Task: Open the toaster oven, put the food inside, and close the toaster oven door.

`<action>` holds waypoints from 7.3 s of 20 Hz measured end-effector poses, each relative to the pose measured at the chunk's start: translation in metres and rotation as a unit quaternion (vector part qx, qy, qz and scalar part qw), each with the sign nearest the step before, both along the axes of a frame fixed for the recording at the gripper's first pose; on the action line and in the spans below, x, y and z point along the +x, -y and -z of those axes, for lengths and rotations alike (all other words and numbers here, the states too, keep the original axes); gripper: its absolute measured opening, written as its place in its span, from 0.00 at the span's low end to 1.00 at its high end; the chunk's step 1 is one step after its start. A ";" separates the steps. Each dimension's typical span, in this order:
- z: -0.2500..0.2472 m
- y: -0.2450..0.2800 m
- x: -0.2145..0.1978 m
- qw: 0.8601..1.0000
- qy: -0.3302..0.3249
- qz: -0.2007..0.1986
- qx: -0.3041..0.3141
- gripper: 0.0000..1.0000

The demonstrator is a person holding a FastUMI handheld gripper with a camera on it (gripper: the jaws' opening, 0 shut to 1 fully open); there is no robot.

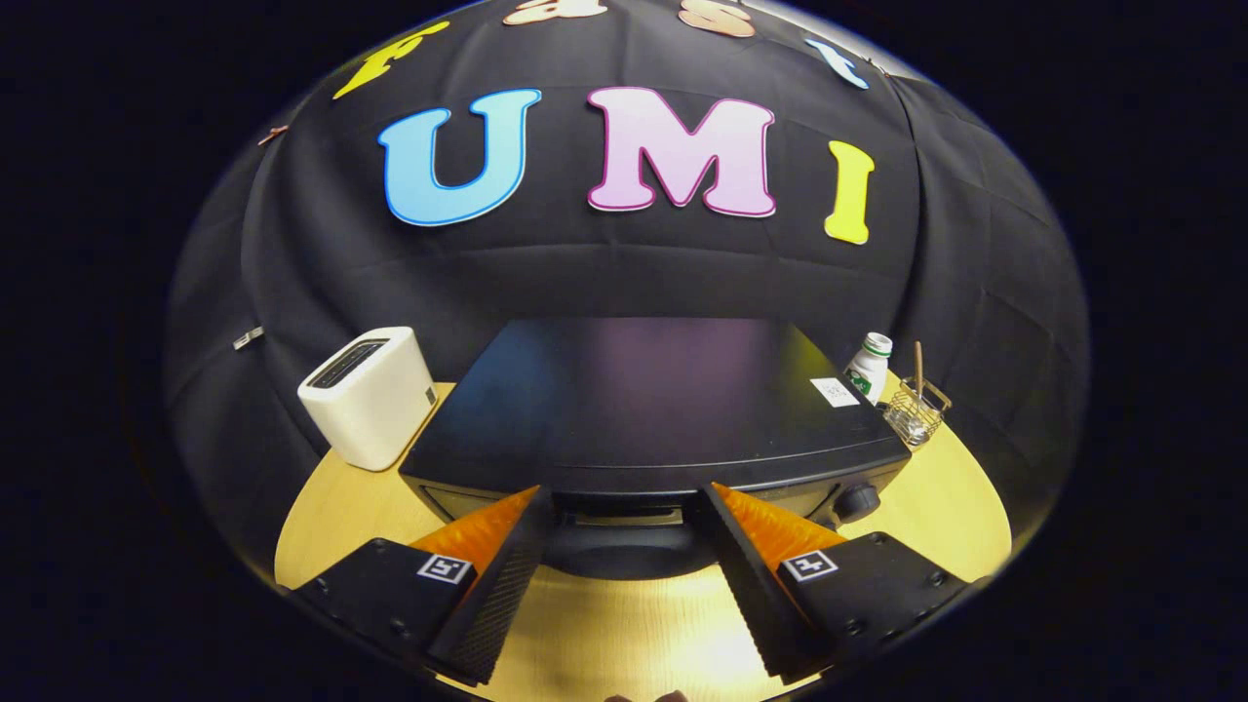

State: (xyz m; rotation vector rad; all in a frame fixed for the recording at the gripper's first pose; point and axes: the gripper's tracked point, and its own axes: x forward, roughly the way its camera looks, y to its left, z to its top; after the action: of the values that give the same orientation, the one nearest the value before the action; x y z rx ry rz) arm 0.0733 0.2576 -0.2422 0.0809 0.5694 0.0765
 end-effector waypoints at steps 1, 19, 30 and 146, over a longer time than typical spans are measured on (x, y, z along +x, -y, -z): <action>0.001 0.001 -0.001 1.000 -0.001 -0.004 -0.007 0.99; 0.040 0.002 -0.102 0.999 -0.042 0.000 -0.006 1.00; 0.120 -0.003 -0.156 0.989 -0.140 -0.036 -0.026 1.00; 0.132 0.010 -0.021 0.719 -0.162 0.443 0.510 0.08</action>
State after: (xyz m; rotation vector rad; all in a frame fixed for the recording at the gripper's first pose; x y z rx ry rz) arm 0.0526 0.2481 -0.3743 1.4766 0.7316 -0.5952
